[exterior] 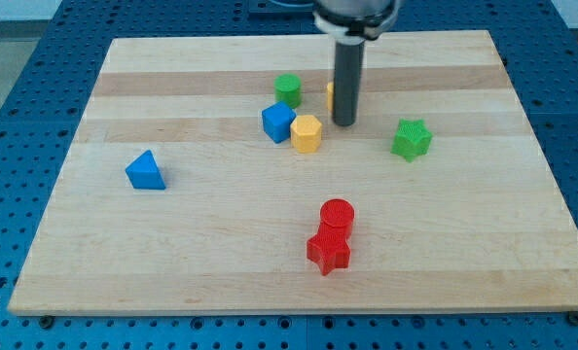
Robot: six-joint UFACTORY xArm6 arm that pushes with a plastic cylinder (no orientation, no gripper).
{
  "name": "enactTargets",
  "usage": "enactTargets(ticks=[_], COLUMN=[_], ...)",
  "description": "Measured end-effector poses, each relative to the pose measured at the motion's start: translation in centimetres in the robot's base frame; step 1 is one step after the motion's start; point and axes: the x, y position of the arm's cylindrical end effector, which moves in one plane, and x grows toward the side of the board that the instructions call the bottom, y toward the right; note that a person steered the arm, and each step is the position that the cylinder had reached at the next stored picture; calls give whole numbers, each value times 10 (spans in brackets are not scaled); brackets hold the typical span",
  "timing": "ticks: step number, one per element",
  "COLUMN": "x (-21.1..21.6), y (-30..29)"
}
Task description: Move the green star slightly to the down
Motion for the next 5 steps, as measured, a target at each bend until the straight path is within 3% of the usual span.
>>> enactTargets(ticks=[1, 5], x=[-2, 63], y=[59, 74])
